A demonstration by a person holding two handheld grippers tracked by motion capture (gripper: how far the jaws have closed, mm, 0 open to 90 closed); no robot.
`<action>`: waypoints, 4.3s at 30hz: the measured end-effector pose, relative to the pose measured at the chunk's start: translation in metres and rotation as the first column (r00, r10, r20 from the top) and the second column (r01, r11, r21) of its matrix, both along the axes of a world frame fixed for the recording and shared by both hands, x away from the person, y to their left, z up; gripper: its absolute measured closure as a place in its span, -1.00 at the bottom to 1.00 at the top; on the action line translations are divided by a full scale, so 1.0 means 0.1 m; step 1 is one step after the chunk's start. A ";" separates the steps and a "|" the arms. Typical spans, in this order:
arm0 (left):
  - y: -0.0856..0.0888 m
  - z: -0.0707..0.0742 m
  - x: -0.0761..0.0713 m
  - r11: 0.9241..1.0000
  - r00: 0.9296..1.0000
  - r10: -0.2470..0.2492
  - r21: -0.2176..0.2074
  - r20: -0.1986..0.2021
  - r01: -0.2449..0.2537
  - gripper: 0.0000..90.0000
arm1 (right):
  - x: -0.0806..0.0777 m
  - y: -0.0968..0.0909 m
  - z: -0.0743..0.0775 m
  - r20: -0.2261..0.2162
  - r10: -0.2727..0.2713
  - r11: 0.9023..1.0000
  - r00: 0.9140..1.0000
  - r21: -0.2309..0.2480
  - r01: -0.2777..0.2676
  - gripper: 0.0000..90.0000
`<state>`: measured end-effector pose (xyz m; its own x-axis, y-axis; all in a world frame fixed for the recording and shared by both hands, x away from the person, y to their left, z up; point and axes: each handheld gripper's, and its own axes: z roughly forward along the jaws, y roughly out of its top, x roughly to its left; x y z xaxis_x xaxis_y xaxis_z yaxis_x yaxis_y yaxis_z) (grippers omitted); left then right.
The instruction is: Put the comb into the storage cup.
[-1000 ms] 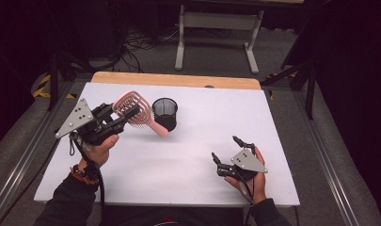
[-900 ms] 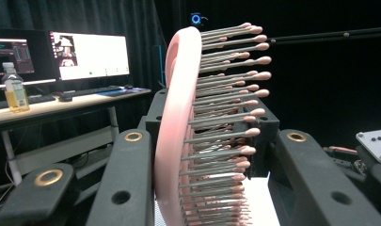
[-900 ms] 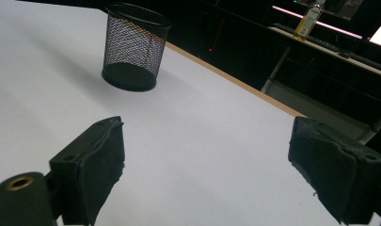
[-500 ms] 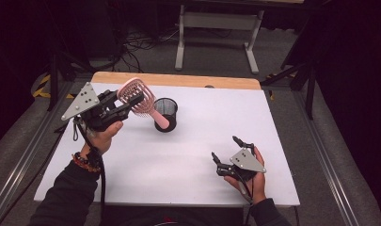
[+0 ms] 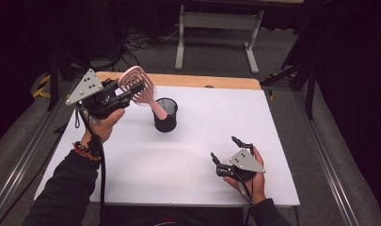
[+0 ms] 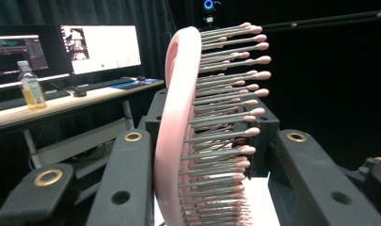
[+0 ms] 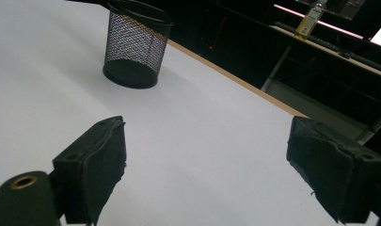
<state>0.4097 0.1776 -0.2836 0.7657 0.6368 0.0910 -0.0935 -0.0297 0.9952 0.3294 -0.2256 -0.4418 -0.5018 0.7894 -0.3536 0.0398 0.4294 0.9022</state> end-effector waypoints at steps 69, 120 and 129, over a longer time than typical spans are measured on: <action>-0.53 -0.54 0.96 0.985 0.963 0.137 0.134 -0.233 -0.107 0.40 | 0.00 0.04 -0.02 -0.027 0.031 1.000 0.999 -0.003 -0.031 -0.69; -0.22 -0.98 1.12 0.973 0.894 0.223 0.028 -0.388 -0.230 0.22 | 0.01 0.08 -0.04 -0.046 0.028 0.999 0.999 -0.026 -0.029 -0.69; -0.18 -0.99 1.12 0.974 0.901 0.222 0.043 -0.372 -0.222 0.07 | 0.01 0.08 -0.04 -0.041 0.029 0.999 0.999 -0.028 -0.030 -0.68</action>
<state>0.5217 0.1600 -0.3827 0.5822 0.7944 -0.1732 0.2925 -0.0059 0.9562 0.3303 -0.2179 -0.4455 -0.5394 0.7638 -0.3545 0.0634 0.4567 0.8874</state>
